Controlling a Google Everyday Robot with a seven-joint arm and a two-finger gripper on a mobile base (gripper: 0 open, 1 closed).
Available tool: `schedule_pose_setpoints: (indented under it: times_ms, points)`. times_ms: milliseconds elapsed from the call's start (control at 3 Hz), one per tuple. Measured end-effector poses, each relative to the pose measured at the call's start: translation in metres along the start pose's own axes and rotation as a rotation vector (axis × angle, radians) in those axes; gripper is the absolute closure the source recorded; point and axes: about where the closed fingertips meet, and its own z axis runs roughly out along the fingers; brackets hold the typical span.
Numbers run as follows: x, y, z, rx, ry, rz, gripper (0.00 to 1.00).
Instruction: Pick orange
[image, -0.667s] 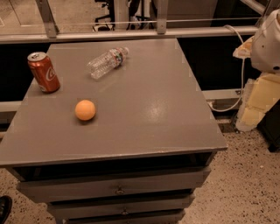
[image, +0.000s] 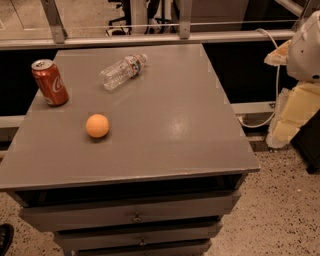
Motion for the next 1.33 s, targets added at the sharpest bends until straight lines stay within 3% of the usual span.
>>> schedule_pose_setpoints:
  times_ms: [667, 1000, 1333]
  points:
    - [-0.118, 0.014, 0.084, -0.142, -0.319, -0.065, 0.0]
    - [-0.179, 0.031, 0.095, -0.193, -0.437, -0.099, 0.0]
    - [-0.179, 0.031, 0.095, -0.193, -0.437, -0.099, 0.0]
